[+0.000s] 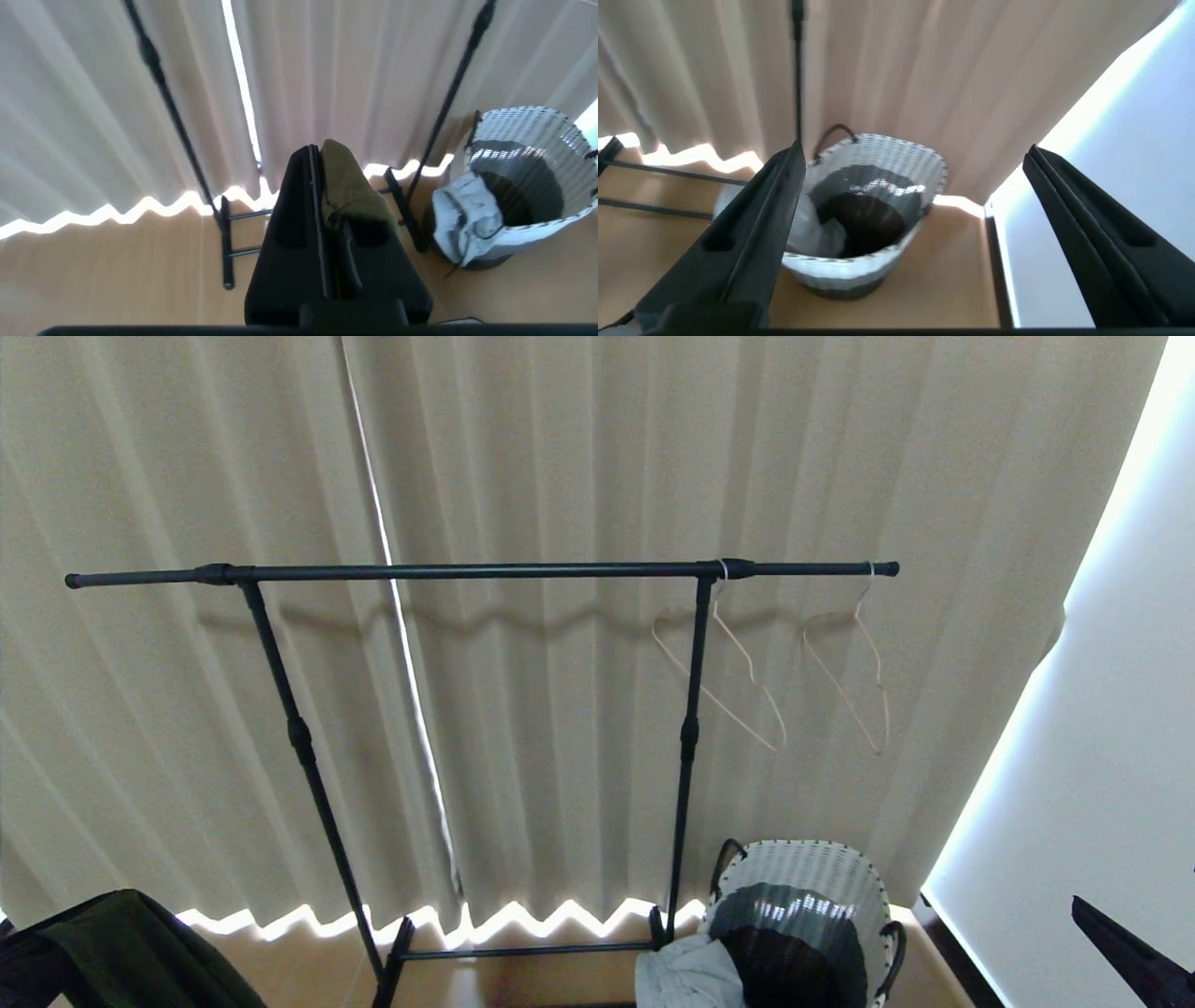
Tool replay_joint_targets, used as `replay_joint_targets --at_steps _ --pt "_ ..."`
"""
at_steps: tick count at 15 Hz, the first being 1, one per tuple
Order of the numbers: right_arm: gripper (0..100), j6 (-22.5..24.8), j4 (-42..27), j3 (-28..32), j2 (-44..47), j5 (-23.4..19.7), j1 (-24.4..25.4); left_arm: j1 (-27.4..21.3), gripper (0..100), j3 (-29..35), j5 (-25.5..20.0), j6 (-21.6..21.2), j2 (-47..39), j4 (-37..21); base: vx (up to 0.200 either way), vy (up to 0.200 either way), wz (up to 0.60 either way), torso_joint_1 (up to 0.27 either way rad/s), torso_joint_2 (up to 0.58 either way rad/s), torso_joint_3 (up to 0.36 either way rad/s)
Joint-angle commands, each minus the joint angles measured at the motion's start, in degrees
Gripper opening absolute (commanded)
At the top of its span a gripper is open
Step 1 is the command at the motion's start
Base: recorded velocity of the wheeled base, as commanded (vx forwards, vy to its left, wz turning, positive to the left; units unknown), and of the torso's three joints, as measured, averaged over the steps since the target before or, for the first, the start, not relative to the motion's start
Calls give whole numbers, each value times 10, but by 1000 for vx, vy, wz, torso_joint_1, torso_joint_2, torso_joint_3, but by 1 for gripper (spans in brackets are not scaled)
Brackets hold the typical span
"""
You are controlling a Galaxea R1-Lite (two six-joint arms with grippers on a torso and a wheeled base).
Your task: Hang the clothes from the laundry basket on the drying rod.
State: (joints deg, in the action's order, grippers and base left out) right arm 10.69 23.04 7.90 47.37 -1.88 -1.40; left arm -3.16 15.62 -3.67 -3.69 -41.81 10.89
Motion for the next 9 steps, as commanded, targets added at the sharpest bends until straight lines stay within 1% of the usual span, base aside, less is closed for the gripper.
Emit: replay_joint_targets --at_steps 1,2,9 --pt "100 0 0 0 -4 -1 0 0 0 0 0 0 2 0 0 -200 0 2 2 2" --pt "100 0 0 0 -4 -1 1 0 0 0 1 0 2 1 0 -200 0 -2 -2 2" --pt "100 0 1 2 -4 -1 1 -1 0 -1 0 0 3 0 0 0 0 0 0 0"
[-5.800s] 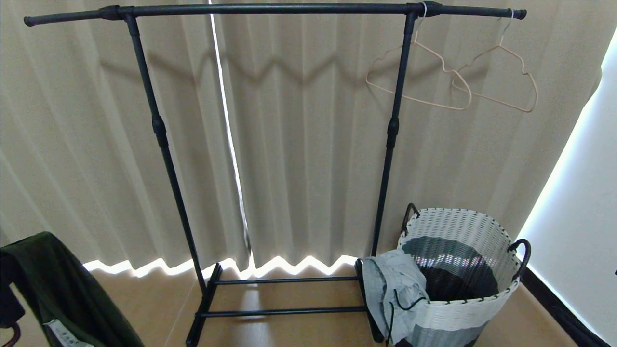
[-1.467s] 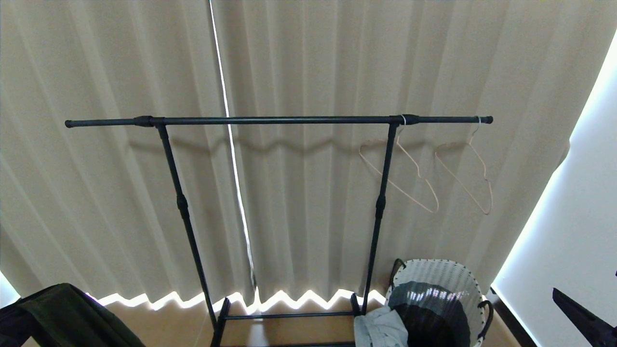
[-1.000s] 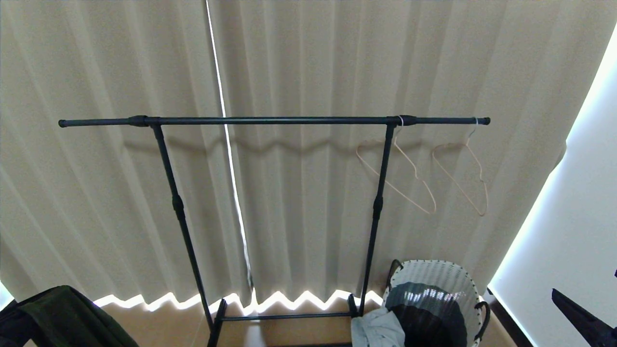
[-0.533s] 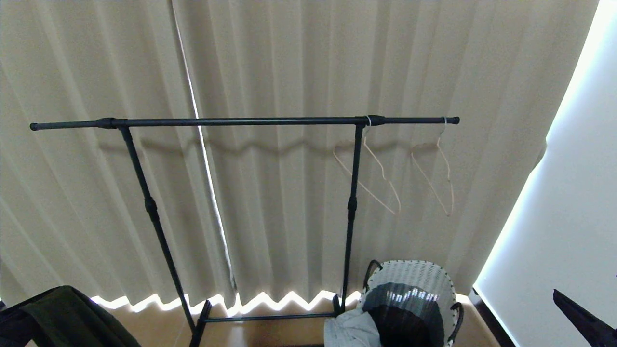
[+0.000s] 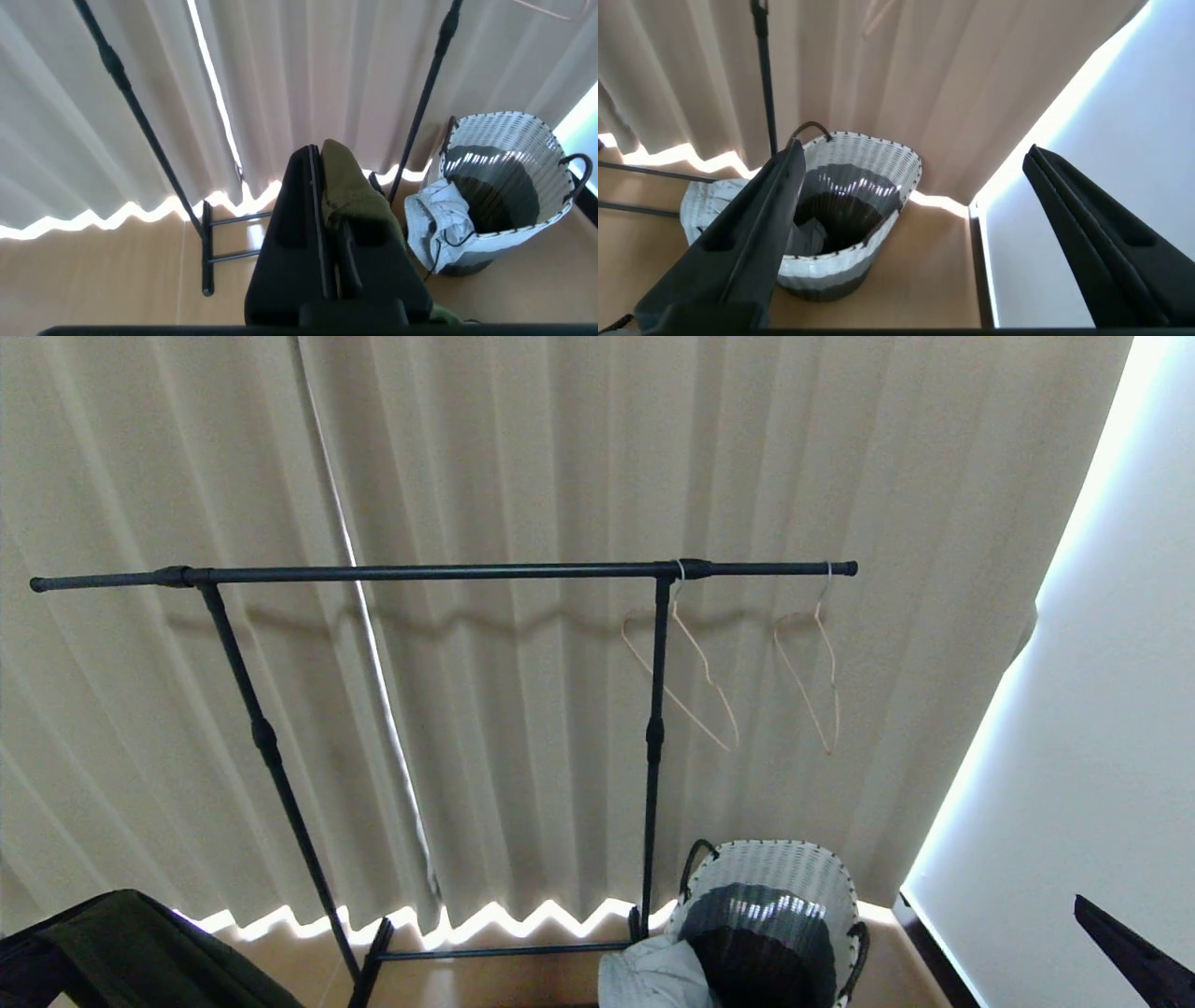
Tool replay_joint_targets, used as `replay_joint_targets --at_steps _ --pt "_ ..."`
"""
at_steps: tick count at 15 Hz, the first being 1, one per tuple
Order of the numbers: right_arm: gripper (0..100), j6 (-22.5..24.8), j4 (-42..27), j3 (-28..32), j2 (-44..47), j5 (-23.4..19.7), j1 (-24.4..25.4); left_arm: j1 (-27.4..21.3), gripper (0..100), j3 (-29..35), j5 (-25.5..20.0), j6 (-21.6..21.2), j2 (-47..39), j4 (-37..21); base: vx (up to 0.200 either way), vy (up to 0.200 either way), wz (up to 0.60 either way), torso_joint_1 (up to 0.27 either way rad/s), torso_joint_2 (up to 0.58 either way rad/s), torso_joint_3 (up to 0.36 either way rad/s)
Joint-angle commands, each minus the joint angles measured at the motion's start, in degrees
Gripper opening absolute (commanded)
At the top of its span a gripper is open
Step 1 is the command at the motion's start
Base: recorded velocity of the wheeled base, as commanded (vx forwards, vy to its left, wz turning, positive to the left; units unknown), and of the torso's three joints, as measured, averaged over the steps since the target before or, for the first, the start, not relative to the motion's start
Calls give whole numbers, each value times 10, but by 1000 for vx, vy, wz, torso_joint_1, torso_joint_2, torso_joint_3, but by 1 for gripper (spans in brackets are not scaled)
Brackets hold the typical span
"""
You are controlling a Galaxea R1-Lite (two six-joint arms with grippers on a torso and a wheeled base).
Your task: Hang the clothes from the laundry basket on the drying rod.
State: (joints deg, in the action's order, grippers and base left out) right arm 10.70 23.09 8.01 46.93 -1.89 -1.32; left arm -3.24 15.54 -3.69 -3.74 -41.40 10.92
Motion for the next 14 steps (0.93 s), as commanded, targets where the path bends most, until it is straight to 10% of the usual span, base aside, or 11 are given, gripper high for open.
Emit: replay_joint_targets --at_steps 1,8,14 --pt "100 0 0 2 2 0 0 0 0 0 0 0 -3 0 0 0 0 0 0 0" --pt "100 1 -1 14 7 2 0 -1 0 1 0 0 -3 0 0 0 0 0 0 0" --pt "100 0 -1 19 6 3 -1 -25 0 -4 0 0 -1 0 200 0 0 0 -3 3"
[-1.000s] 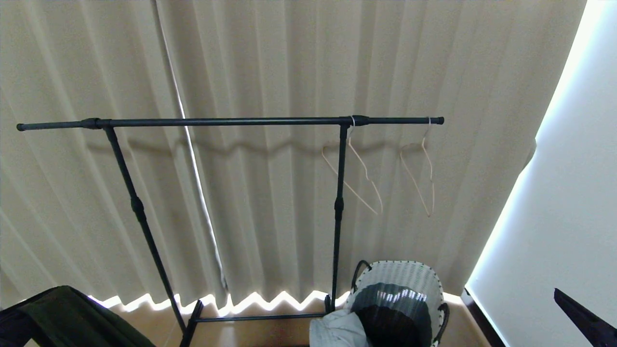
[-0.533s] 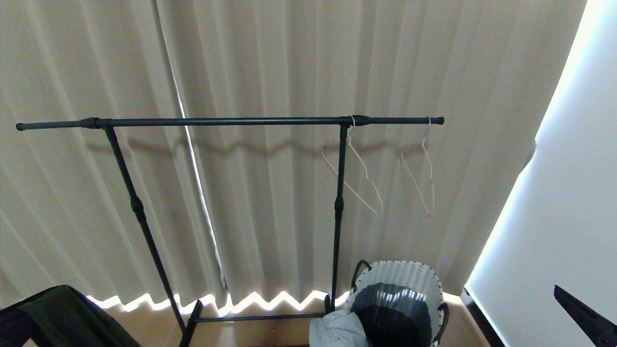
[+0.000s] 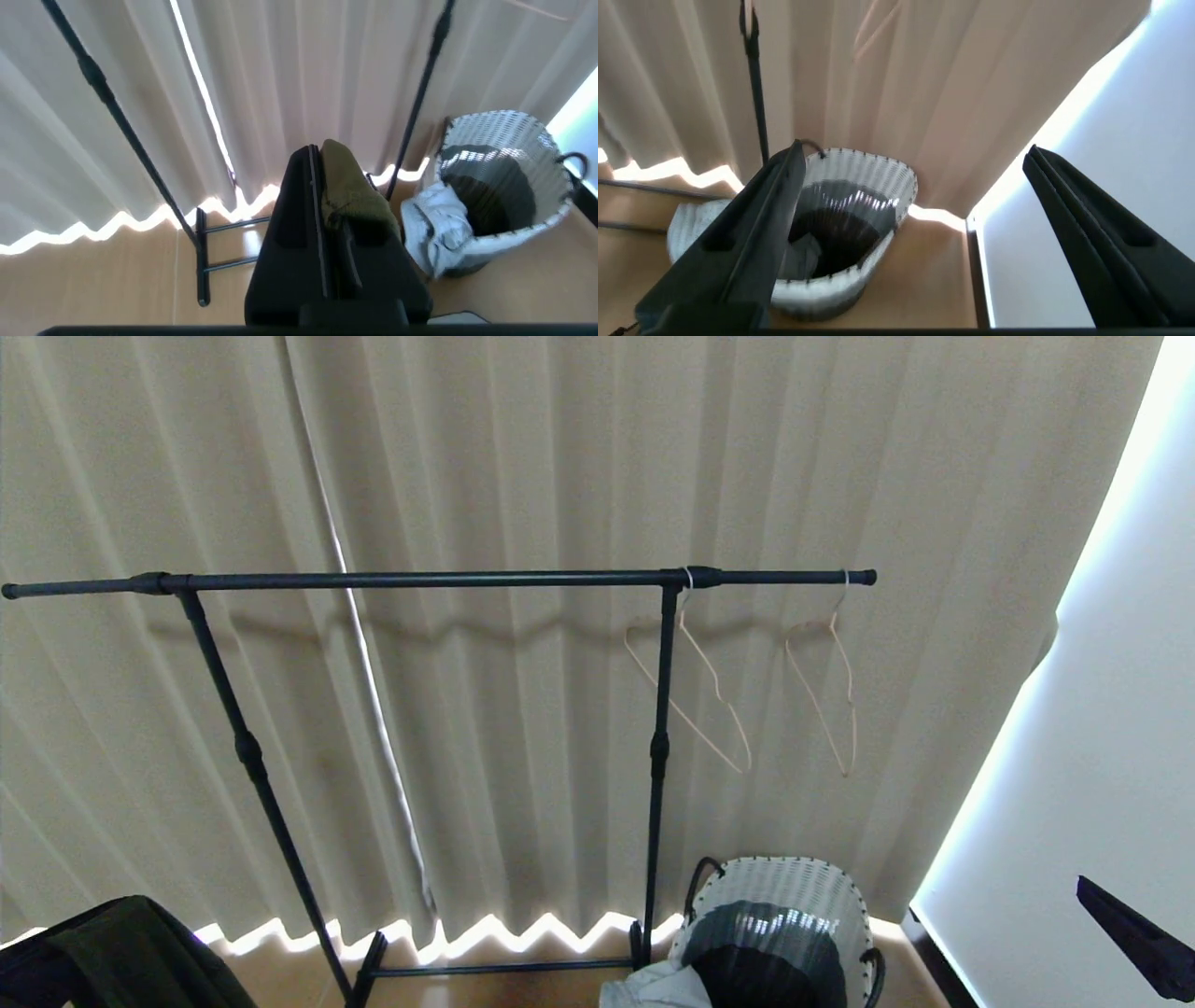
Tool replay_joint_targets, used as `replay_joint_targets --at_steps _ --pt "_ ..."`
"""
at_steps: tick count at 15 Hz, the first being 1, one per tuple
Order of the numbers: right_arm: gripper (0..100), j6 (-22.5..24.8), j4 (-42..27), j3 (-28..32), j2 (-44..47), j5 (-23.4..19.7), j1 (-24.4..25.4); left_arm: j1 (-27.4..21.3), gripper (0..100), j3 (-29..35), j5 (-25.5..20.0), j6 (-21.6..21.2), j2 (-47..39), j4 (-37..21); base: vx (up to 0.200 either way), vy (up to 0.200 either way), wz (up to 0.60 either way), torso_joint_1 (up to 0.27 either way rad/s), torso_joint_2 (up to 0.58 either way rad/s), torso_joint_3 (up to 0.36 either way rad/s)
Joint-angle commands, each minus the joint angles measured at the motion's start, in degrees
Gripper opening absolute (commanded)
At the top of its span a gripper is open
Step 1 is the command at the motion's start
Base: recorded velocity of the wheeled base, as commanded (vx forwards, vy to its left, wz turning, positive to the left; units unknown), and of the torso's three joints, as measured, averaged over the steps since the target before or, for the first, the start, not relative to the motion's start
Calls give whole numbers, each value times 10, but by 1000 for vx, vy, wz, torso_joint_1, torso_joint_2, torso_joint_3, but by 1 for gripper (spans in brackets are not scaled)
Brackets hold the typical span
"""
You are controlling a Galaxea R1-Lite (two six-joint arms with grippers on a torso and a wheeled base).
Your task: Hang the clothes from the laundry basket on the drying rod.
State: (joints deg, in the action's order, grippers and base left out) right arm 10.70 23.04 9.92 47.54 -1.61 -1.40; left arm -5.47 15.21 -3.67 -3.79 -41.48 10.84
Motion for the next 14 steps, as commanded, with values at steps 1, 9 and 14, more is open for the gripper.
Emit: replay_joint_targets --at_steps 1,9,14 --pt "100 0 0 0 0 0 0 -2 0 -1 0 0 0 1 200 0 0 2 2 2" --pt "100 -2 -3 -1 2 -2 0 -2 0 -10 1 -2 1 1 175 0 0 2 -1 0" --pt "100 -2 -5 50 87 3 -1 -7 0 -54 1 -67 19 1 0 0 0 0 0 0"
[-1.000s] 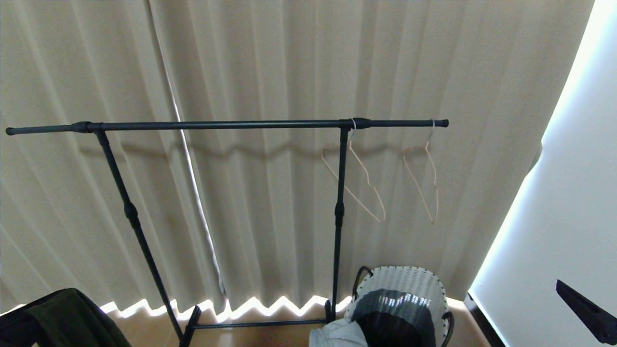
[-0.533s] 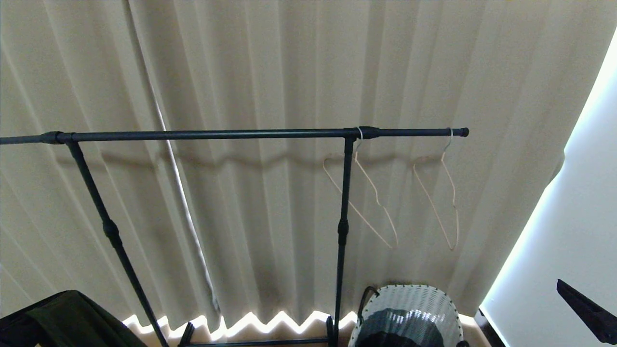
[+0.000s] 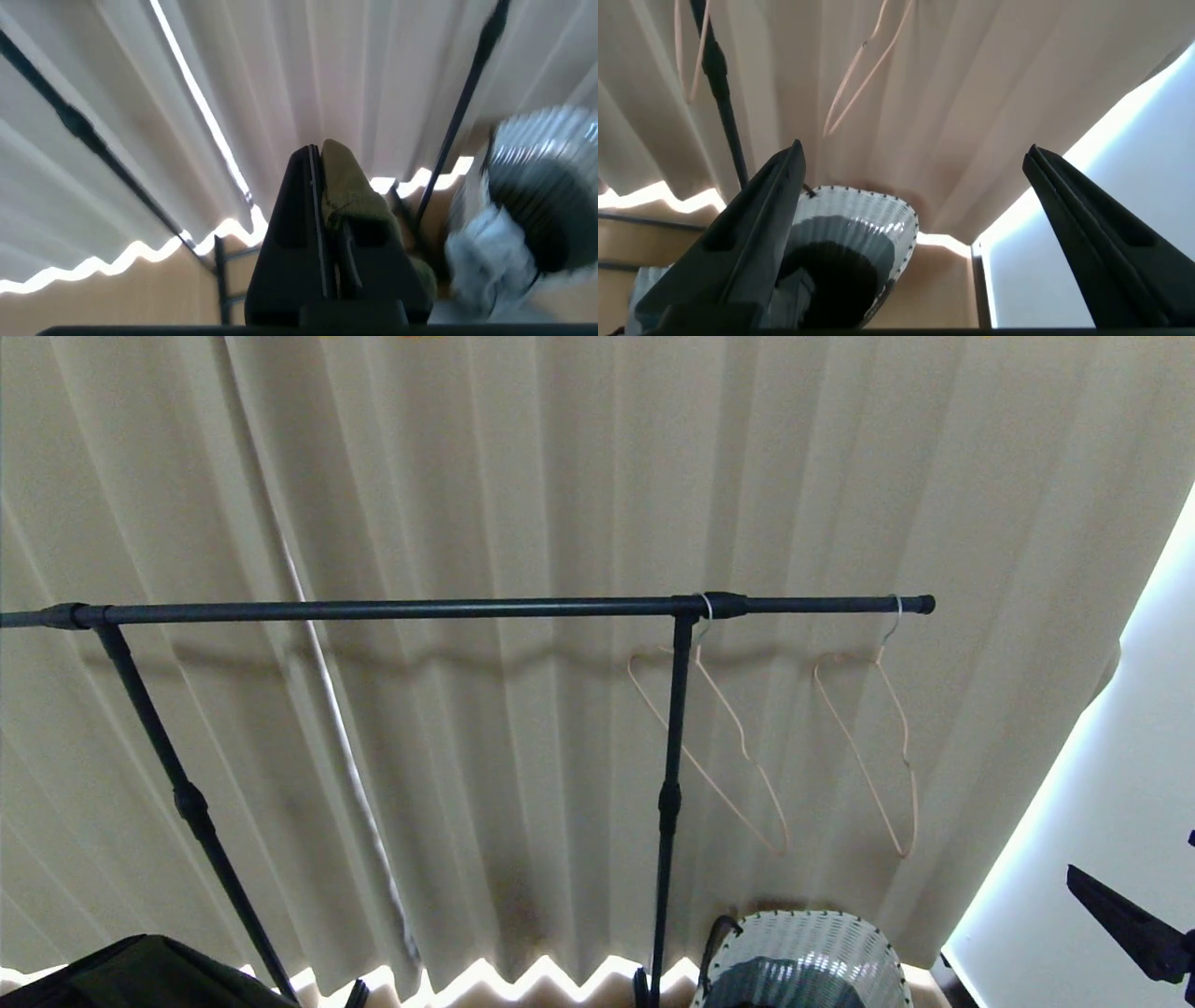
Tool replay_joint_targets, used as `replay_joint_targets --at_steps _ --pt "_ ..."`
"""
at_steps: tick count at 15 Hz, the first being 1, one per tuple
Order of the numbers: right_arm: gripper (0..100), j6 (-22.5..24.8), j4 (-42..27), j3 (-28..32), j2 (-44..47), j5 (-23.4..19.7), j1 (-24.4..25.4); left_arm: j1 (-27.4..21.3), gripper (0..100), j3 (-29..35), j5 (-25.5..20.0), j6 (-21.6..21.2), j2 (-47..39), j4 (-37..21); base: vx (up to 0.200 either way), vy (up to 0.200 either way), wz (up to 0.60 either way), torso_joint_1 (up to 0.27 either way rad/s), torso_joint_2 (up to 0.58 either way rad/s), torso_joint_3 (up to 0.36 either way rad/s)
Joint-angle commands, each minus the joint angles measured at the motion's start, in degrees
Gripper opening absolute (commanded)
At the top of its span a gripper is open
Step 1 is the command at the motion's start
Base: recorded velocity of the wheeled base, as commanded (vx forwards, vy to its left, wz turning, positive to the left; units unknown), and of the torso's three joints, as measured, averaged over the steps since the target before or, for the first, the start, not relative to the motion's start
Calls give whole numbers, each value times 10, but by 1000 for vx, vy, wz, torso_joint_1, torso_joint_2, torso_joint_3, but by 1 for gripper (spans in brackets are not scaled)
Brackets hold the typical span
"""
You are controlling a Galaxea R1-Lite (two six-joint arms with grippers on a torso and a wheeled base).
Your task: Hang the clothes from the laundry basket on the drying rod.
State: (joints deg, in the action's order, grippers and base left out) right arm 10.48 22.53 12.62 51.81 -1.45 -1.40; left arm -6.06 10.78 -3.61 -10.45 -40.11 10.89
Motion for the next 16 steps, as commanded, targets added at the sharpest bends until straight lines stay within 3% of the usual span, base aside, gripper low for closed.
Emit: replay_joint_targets --at_steps 1,5,6,9,11,13,16 --pt "100 0 6 68 115 0 -1 -14 0 -12 0 -5 6 1 0 0 0 0 0 0" --pt "100 -19 7 143 230 25 8 -19 0 -7 0 5 8 2 0 0 0 0 0 0" --pt "100 -25 8 159 268 52 15 -19 0 -8 0 7 9 5 0 0 0 0 0 0" --pt "100 -74 8 191 338 64 51 -20 0 -8 -10 8 9 11 0 0 0 0 0 0" --pt "100 -120 9 226 392 103 94 -19 0 -8 -15 8 10 11 0 0 0 0 0 0" --pt "100 -152 8 288 458 174 109 -19 0 -8 -16 8 10 10 0 0 0 0 0 0" --pt "100 -156 8 337 508 187 107 -19 0 -9 -18 8 9 10 0 0 0 0 0 0"
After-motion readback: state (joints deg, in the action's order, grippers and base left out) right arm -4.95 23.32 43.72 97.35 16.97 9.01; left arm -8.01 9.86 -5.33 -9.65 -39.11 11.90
